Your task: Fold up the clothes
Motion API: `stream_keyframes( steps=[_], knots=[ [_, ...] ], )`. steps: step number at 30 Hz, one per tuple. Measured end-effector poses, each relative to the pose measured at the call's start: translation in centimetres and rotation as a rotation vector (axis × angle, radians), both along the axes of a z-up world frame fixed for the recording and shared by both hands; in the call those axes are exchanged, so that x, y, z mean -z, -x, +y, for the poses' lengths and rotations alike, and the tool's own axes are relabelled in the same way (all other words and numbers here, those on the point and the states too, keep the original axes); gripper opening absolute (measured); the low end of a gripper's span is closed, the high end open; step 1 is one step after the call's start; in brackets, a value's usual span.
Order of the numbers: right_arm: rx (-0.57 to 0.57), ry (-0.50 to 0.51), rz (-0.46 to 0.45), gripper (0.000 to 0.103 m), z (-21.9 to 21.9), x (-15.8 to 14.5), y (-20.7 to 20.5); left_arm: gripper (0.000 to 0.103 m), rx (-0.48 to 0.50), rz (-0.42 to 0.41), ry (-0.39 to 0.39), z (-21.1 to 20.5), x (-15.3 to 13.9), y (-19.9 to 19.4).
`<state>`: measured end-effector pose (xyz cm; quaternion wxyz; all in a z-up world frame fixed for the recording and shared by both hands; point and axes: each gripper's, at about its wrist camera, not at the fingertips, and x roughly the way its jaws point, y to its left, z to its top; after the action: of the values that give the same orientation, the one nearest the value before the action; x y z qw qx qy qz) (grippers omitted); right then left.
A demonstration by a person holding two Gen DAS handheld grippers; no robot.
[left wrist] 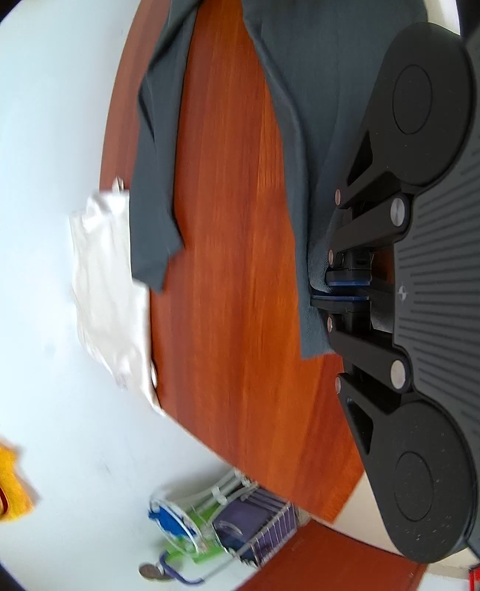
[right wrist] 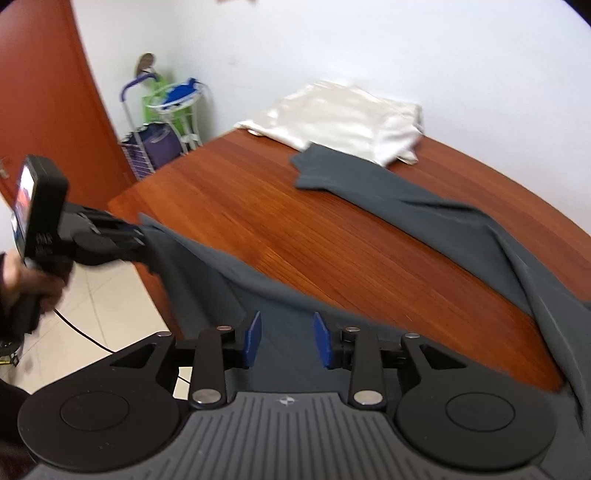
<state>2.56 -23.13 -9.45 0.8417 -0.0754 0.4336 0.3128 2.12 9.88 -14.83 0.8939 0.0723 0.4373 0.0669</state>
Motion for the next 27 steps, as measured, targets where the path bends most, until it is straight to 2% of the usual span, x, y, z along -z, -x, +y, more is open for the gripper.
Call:
stream_keyframes(
  steps=[3,6,14,17,22,27],
  knots=[
    [0.063,0.038,0.018,0.038,-2.4,0.6,0.2,0.005,-0.043,-0.019,-0.049,2.6,-0.4,-0.9],
    [0.129,0.079,0.038,0.038,-4.7,1.4,0.6,0.005,-0.075,-0.015,-0.056,5.2,-0.8,-1.9],
    [0.228,0.183,0.081,0.038,-8.6,4.4,1.9,0.006,-0.039,0.027,-0.101,6.6,-0.2,-2.3],
    [0.255,0.202,0.095,0.038,-9.5,5.5,2.5,0.012,-0.012,0.082,-0.142,6.5,1.3,-1.4],
    [0.263,0.201,0.112,0.039,-9.8,6.2,3.0,0.037,-0.027,0.137,-0.181,7.6,2.6,0.0],
    [0.252,0.201,0.120,0.041,-9.4,6.5,3.0,0.039,-0.111,0.150,-0.202,10.3,2.4,1.0]
  ],
)
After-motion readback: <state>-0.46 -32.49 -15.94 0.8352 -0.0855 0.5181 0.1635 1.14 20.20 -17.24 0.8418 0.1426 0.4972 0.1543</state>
